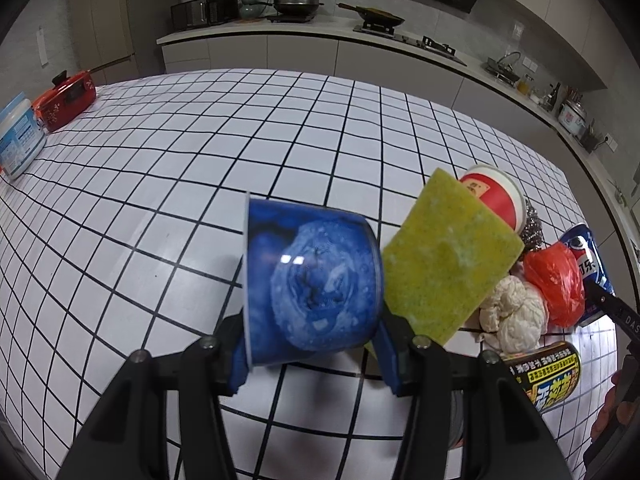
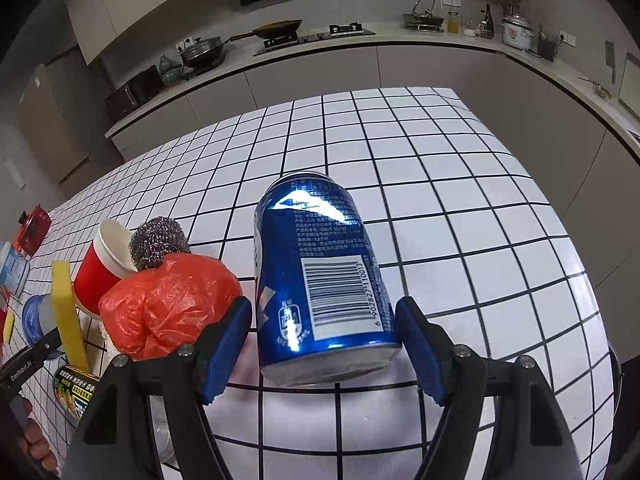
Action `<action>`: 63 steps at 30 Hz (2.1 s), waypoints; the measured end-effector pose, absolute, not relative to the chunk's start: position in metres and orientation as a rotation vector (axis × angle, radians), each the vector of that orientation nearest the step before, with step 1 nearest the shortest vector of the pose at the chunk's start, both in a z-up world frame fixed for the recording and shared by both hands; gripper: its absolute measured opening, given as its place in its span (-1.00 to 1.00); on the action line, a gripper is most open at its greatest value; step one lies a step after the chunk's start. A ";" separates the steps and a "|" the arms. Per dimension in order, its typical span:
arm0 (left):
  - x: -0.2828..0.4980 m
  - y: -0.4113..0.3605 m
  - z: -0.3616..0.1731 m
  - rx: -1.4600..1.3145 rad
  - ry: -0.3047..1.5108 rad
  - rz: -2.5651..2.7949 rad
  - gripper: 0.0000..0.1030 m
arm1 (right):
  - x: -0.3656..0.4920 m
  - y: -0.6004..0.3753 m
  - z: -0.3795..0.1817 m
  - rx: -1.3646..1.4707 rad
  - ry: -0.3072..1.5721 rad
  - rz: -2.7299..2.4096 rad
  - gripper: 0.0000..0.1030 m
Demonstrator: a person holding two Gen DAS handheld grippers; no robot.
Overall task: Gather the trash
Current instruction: 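Grasp the blue plastic cup with the left tool while the right tool grasps the blue Pepsi can, then carry the plastic cup and Pepsi can to the black bin and release both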
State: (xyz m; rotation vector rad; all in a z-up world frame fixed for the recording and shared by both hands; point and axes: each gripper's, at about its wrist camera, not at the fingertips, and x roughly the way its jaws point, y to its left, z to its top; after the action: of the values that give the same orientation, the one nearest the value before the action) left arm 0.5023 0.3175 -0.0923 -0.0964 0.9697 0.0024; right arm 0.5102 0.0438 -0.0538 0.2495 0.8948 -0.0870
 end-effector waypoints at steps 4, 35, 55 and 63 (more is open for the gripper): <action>0.501 0.318 -0.091 -0.098 0.968 0.003 0.02 | 0.513 0.048 -0.055 0.237 0.896 -0.065 0.36; 0.463 0.318 -0.089 -0.131 0.962 0.051 0.01 | 0.474 0.048 -0.062 0.209 0.959 0.035 0.44; 0.410 0.281 -0.028 -0.125 0.795 -0.042 -0.01 | 0.415 0.023 -0.025 0.240 0.780 -0.018 0.30; 0.389 0.175 -0.029 -0.097 0.843 -0.310 -0.01 | 0.343 -0.068 -0.016 0.314 0.731 -0.175 0.31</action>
State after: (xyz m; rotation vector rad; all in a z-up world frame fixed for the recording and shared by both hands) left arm 0.3885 0.1747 -0.0289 -0.0966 0.8428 -0.3095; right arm 0.3432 -0.0683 -0.0157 0.3142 0.7309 -0.1746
